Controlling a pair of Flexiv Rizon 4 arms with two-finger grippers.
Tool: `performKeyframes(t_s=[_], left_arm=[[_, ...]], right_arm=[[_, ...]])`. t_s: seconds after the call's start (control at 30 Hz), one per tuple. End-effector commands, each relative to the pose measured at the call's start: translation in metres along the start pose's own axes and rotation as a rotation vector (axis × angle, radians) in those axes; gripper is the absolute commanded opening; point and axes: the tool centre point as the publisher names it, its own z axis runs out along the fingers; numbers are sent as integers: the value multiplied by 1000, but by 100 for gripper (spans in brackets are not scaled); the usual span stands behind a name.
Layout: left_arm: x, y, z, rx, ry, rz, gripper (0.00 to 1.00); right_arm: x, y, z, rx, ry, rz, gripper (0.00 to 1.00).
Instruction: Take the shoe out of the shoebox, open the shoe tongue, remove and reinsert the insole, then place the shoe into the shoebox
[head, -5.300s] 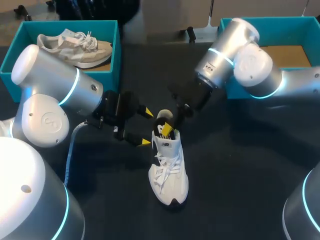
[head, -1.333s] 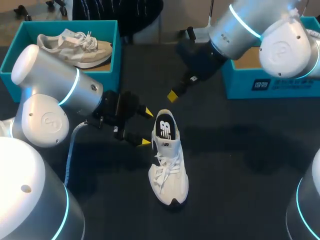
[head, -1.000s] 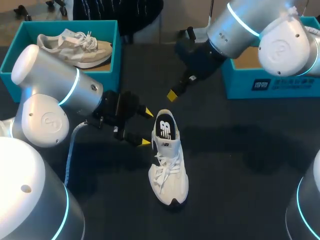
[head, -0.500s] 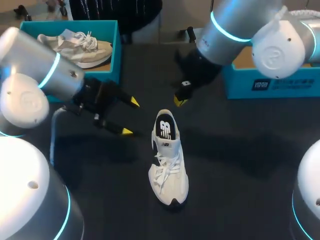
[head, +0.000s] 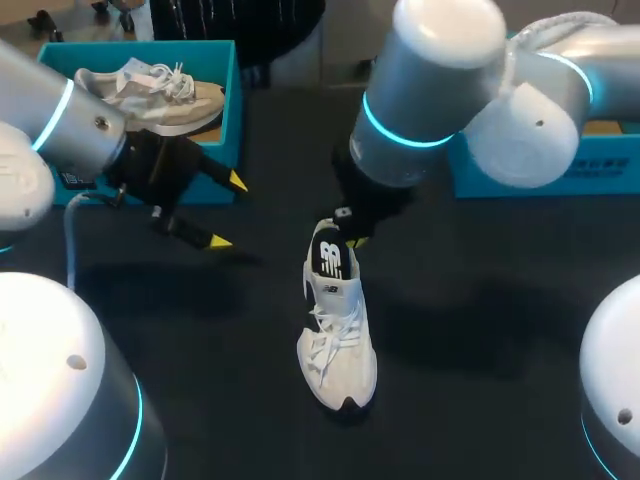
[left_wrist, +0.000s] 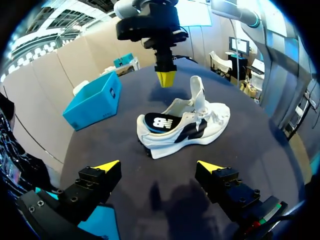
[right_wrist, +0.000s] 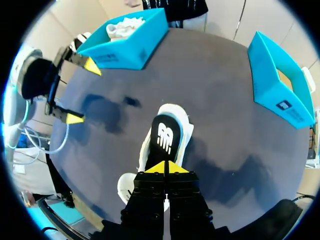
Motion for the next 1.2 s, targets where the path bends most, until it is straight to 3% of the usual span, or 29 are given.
performKeyframes(t_s=[0.03,0.33,0.63,0.9,1.0,1.03,1.2], left_arm=[[2,3,-18,2,-7,8,100],[-7,13,-46,-1,-52,12,100],[-27,30,-69,-60,-104,-12,100],[-36,37,-79,-40,-133,-53,100],[-36,37,-79,-40,-133,-53,100],[-36,37,-79,-40,-133,-53,100],[-36,37,-79,-40,-133,-53,100]], right_arm=[[10,0,13,31,-12,1,0],[10,0,13,31,-12,1,0],[10,0,13,31,-12,1,0],[14,0,45,-53,-30,125,0],[14,-2,56,-38,-72,143,0],[15,-2,59,-72,-48,163,0],[17,-3,71,-48,-83,173,0]])
